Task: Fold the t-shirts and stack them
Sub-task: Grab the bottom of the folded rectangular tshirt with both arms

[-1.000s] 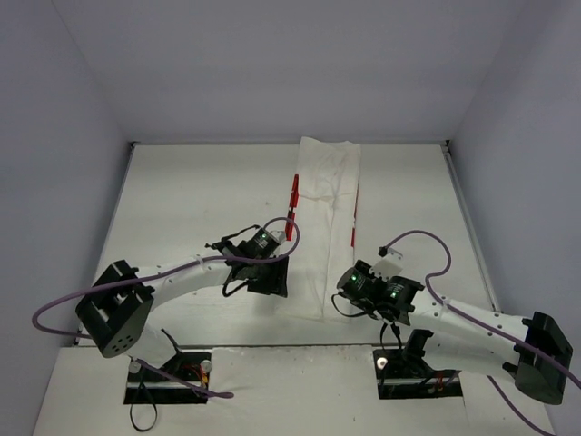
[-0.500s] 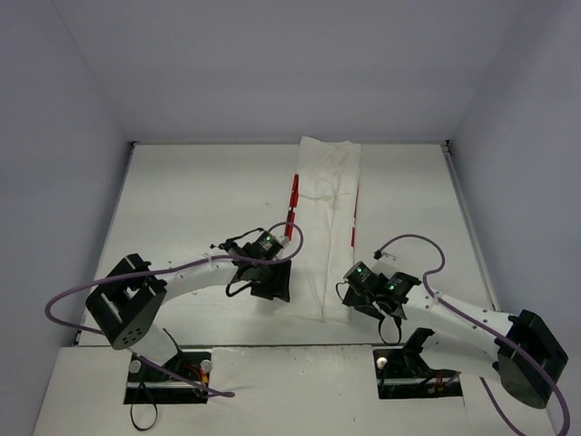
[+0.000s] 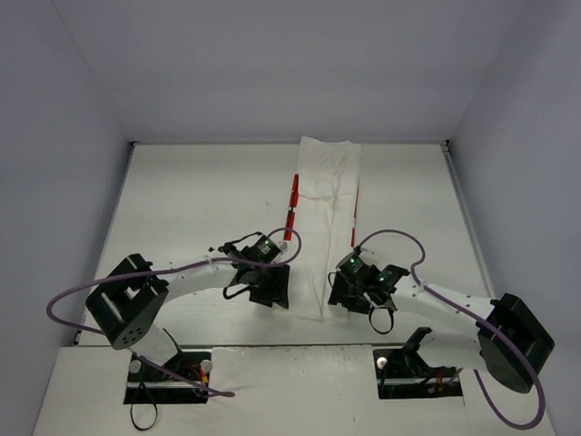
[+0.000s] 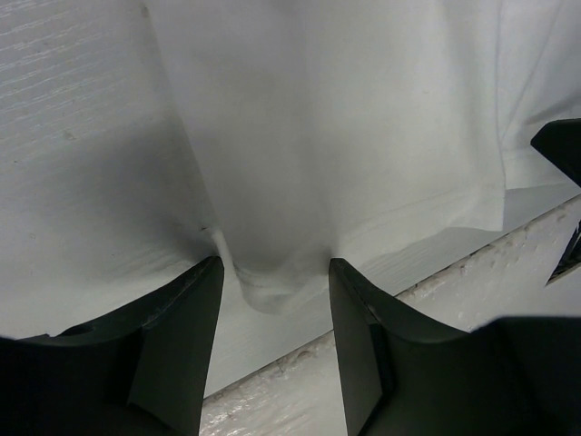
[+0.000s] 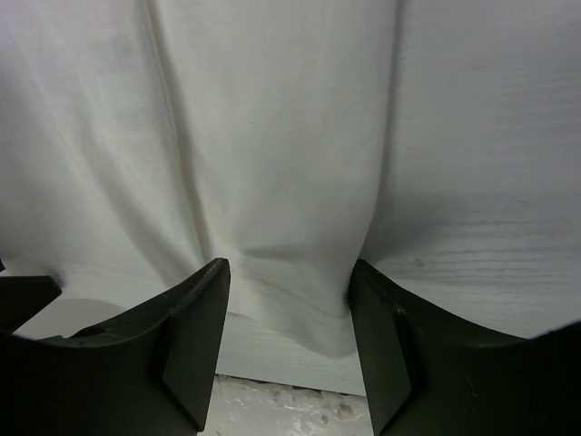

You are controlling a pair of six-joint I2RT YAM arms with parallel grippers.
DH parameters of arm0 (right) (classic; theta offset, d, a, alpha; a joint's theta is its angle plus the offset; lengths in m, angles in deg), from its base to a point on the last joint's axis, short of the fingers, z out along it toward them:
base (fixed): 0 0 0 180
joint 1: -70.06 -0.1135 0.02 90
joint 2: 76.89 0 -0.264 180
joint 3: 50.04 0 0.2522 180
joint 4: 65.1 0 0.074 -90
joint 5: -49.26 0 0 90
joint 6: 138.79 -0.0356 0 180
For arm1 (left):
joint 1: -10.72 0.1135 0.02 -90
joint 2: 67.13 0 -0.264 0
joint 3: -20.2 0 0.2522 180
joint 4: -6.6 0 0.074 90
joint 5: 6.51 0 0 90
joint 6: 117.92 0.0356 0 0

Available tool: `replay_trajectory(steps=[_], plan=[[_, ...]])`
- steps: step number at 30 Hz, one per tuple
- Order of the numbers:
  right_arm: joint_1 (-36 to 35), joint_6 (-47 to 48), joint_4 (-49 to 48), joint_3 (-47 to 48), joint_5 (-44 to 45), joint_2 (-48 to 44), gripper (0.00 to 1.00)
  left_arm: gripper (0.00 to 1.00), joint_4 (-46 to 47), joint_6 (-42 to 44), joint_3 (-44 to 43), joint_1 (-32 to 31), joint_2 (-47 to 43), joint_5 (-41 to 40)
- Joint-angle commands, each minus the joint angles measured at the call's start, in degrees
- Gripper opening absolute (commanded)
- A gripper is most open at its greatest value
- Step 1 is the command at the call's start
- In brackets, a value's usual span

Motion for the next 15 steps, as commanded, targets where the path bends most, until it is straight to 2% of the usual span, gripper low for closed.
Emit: replay_trajectory(steps=[1, 7, 10, 15], plan=[[0.0, 0.1, 1.4, -4.0, -5.7, 1.8, 0.52, 0.43, 0.7, -0.3, -1.1, -0.1, 0.7, 2.2], [-0.5, -1.5, 1.6, -7.4, -8.2, -1.5, 0.52, 0.38, -0.4, 0.2, 0.3, -0.1, -0.2, 2.4], [-1.1, -2.3, 1.6, -8.7, -8.8, -2.3, 0.51, 0.31, -0.7, 0.5, 0.7, -0.1, -0.1, 2.4], [-1.2, -2.2, 1.7, -8.3, -8.7, -1.7, 0.38, 0.13, -1.1, 1.2, 0.0, 0.0, 0.3, 2.4]])
